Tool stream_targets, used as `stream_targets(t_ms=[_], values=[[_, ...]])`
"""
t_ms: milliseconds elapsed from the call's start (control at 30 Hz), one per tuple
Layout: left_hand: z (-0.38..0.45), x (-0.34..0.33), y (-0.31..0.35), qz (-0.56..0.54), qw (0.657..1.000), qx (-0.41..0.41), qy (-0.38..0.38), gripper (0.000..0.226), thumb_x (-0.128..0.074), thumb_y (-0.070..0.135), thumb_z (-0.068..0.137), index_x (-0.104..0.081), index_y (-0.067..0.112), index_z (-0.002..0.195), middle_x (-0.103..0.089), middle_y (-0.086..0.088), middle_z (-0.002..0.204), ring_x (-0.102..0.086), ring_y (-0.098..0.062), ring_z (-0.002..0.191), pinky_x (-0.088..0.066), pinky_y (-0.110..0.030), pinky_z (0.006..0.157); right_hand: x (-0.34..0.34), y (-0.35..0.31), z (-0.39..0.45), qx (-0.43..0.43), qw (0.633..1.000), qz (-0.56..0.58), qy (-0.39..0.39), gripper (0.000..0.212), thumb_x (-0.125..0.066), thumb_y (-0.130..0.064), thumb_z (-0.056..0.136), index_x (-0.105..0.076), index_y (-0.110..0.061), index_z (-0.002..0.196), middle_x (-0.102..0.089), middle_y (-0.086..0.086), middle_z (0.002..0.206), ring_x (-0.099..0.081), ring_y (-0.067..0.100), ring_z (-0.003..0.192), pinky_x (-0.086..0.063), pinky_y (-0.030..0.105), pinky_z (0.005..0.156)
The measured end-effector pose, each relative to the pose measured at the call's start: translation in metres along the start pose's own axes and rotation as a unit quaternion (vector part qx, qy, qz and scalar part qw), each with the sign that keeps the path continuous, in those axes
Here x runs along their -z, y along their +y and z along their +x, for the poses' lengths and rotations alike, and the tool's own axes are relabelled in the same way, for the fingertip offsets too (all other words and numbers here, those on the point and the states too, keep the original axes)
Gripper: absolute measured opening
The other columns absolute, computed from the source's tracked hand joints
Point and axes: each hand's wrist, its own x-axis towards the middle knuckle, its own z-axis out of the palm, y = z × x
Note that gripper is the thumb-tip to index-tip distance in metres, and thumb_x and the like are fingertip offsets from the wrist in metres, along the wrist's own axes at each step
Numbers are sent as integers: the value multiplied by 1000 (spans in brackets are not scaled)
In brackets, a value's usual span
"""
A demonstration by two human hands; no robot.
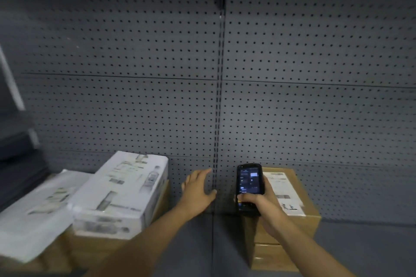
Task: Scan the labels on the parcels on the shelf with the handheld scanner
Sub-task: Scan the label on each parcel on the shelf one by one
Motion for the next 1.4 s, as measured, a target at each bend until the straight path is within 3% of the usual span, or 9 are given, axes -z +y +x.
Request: stream_targets(t_ms=[133,300,500,633,800,967,1167,1267,1400], values=[[-6,58,-60,33,999,10,27,59,-60,31,88,-35,28,142,-37,-2,141,-34,-23,132,-28,-38,112,-75,21,-3,-24,998,54,-14,98,-84,-5,39,-51,-20,130,-70,12,112,-66,32,103,-53,50,92],[-14,127,-136,86,995,24,43,54,-58,25,88,-38,25,139,-37,-1,142,-34,-22,131,-26,-33,110,-162,29,-13,-67,991,113,-22,66,-70,15,70,-51,-12,126,-66,20,112,-64,34,92,-53,39,66],[-22,171,-193,108,991,31,71,41,-58,23,88,-51,30,128,-40,7,139,-34,-18,128,-22,-30,104,-222,35,-26,-92,987,126,-31,61,-68,12,73,-51,-12,126,-66,19,113,-65,32,92,-53,35,63],[-29,182,-216,120,988,55,85,46,-60,39,88,-48,38,132,-26,12,151,-25,-20,136,-21,-39,109,-242,40,-25,-104,986,121,-45,67,-68,12,72,-49,-14,131,-66,19,119,-65,33,101,-54,35,62],[-40,190,-242,42,990,135,13,72,-65,63,74,-38,44,139,-7,0,158,-11,-29,144,-15,-47,117,-251,42,-23,-114,986,96,-74,65,-69,12,72,-51,-13,129,-66,19,118,-65,34,102,-55,38,68],[-50,197,-253,-177,969,146,-89,93,-74,56,67,-28,36,145,-21,3,156,-24,-16,141,-26,-35,116,-254,47,-31,-117,986,87,-82,64,-68,12,74,-50,-13,130,-65,20,120,-65,33,98,-54,37,64],[-56,208,-265,-119,968,106,-191,132,-91,38,53,-3,32,151,-12,5,158,-18,-14,143,-24,-33,117,-267,49,-44,-113,989,79,-61,63,-67,13,73,-51,-12,128,-65,22,118,-65,34,98,-54,36,61],[-63,207,-275,-114,972,94,-182,133,-90,29,56,4,32,150,-9,3,157,-18,-16,142,-27,-36,117,-277,48,-53,-107,990,85,-33,64,-67,15,72,-51,-12,128,-65,21,116,-65,34,96,-54,37,63],[-79,202,-286,-137,971,50,-189,131,-87,33,62,11,34,148,-4,8,156,-18,-13,141,-30,-35,115,-283,46,-74,-99,992,84,6,67,-68,16,69,-52,-12,127,-66,20,114,-65,36,99,-55,41,70]])
